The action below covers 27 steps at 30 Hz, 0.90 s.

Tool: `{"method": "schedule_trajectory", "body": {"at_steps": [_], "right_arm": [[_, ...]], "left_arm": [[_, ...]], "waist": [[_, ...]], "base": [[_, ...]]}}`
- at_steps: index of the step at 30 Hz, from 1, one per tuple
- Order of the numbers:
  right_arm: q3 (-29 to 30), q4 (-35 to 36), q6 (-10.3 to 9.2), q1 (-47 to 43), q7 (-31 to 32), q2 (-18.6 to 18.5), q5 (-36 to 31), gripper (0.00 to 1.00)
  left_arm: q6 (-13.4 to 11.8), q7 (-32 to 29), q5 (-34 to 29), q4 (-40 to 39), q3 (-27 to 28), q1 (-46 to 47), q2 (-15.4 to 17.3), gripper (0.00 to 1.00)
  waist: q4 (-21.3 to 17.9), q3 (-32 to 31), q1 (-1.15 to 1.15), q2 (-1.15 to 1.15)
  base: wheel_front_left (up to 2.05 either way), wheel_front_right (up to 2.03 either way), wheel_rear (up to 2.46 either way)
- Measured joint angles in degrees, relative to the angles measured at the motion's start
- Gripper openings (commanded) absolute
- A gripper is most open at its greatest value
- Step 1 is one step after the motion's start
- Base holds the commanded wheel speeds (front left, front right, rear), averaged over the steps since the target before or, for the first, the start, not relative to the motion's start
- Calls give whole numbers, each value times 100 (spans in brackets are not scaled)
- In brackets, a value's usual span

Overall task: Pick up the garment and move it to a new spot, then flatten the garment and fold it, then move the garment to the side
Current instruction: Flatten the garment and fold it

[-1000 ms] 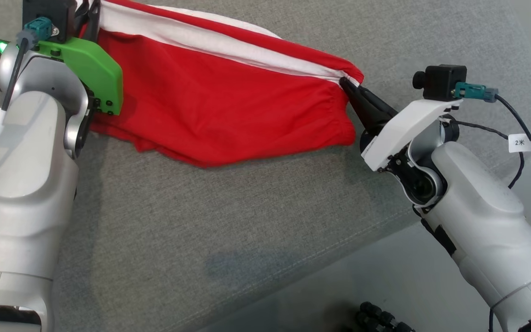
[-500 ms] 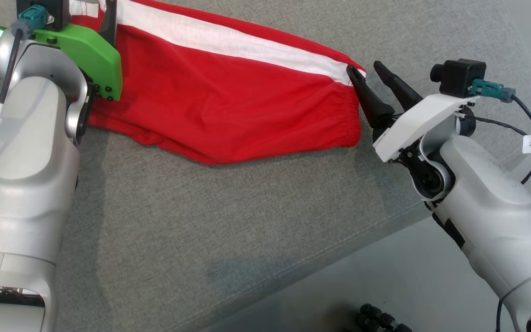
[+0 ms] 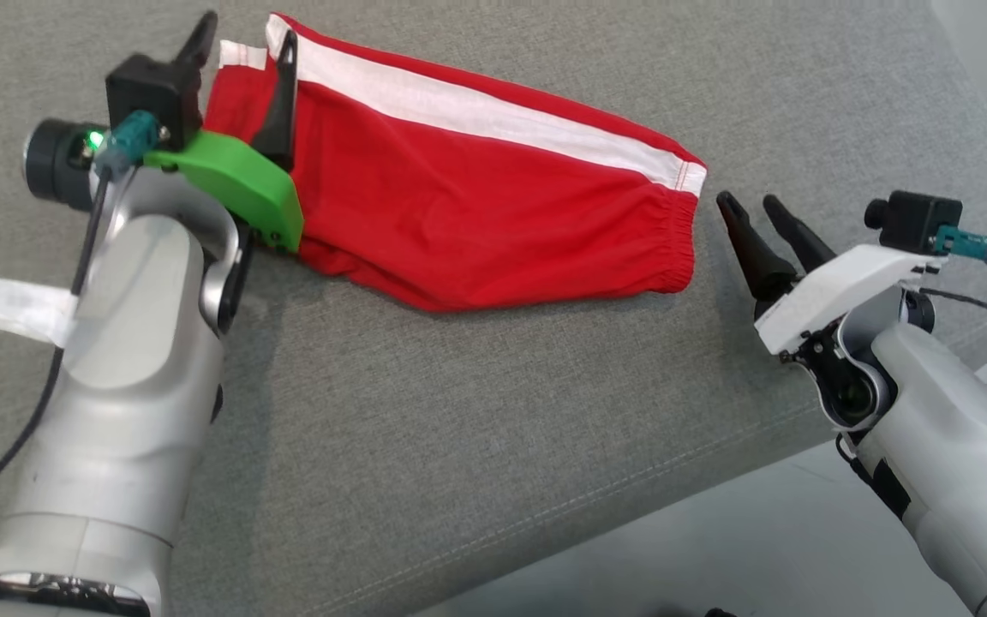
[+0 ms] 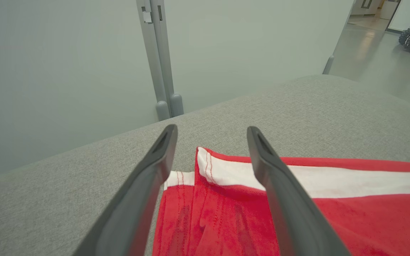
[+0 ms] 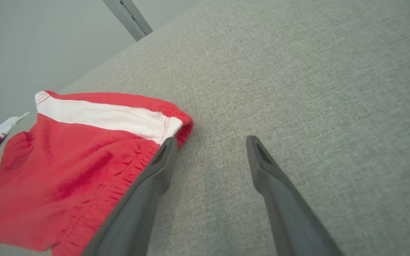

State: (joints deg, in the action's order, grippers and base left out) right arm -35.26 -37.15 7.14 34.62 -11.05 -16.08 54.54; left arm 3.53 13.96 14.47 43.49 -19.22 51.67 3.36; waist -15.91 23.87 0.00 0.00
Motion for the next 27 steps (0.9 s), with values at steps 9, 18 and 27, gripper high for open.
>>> {"method": "schedule_trajectory", "body": {"at_steps": [9,18,27], "right_arm": [[190,-56,0,-427,415,-8,834,100],[348,-30,-1,-598,657,-334,1117,100],[116,245,-1,-579,758,-365,972,100]], "left_arm": [[-12,79,275,-664,42,-1078,-112,100],[-360,77,367,-2016,360,-2288,-126,100],[-42,71,666,-1798,48,-2900,-110,100]], "waist": [[432,-395,0,0],[1072,-732,-1,0],[1322,-977,0,0]], "base": [[0,0,0],[0,0,0],[0,0,0]]}}
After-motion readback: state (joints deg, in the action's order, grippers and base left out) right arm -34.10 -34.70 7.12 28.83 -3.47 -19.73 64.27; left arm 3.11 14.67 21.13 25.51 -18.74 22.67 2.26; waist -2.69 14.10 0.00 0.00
